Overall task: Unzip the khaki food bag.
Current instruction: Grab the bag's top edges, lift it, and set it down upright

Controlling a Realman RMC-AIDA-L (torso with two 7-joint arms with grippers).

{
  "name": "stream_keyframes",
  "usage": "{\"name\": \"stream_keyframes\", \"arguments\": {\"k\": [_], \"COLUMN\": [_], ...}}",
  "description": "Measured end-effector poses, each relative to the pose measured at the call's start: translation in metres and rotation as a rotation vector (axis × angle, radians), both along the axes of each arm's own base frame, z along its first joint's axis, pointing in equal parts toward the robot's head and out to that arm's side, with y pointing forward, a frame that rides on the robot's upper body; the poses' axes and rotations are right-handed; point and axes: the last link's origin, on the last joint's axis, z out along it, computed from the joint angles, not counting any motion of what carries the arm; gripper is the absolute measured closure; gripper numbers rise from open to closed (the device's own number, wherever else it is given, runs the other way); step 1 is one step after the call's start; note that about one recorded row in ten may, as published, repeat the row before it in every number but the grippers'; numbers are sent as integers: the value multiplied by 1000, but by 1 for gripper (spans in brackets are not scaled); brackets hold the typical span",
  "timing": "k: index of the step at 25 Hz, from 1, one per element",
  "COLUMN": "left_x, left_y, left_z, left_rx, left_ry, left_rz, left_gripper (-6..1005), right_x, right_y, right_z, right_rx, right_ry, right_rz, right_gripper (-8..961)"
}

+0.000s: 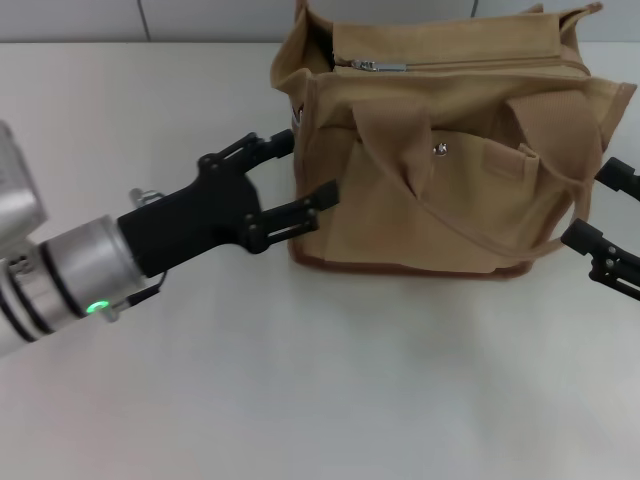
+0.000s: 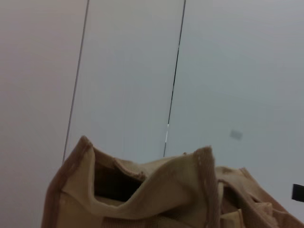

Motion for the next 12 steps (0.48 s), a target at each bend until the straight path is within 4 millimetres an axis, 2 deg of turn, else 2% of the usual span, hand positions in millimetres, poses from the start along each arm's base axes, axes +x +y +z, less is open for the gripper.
{"name": "stream_keyframes", "arguments": {"k": [1, 6, 12], "left_x": [5, 10, 9], "left_y": [4, 9, 7], "left_z": [-7, -14, -15], "left_rx": [1, 18, 49], "left_ry": [5, 7, 28], "left_rz": [6, 18, -5], "left_gripper": [154, 153, 300], "right_x": [1, 0, 1], "right_y": [0, 0, 4], "right_z": [0, -6, -9], "right_rx": [2, 4, 2], "right_ry": [-1, 1, -8], "right_rz": [-4, -17, -35], "right_gripper": [123, 124, 125]}}
